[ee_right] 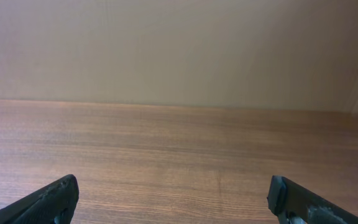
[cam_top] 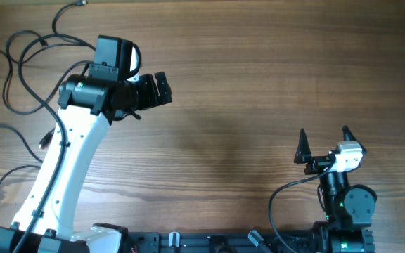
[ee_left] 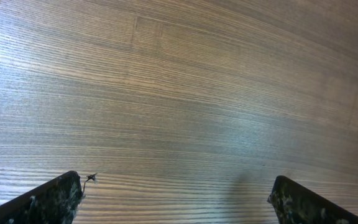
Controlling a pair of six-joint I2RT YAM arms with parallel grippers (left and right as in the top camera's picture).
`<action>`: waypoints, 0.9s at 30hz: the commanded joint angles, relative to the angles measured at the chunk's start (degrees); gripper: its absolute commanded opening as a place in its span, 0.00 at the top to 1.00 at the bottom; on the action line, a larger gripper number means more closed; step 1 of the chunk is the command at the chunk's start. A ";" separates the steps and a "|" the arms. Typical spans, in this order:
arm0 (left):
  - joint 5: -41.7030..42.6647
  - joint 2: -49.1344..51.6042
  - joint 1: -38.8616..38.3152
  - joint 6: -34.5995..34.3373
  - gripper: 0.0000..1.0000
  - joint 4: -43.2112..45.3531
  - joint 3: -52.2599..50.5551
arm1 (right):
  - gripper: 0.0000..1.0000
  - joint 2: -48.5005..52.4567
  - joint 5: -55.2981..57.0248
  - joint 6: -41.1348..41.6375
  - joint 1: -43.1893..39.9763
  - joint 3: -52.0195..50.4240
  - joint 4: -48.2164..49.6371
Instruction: Untangle cables
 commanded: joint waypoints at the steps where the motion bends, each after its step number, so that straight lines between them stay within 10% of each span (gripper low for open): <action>1: -0.37 0.22 -0.20 0.70 0.00 -0.02 -0.31 | 0.00 -0.52 0.39 -0.11 -0.22 -0.04 0.17; 20: -2.69 -21.92 6.16 1.14 0.00 0.46 -23.52 | 0.00 -0.46 0.39 -0.11 -0.22 -0.04 0.17; 27: 1.68 -42.91 8.50 12.15 0.01 21.55 -45.48 | 0.00 -0.46 0.39 -0.11 -0.22 -0.04 0.17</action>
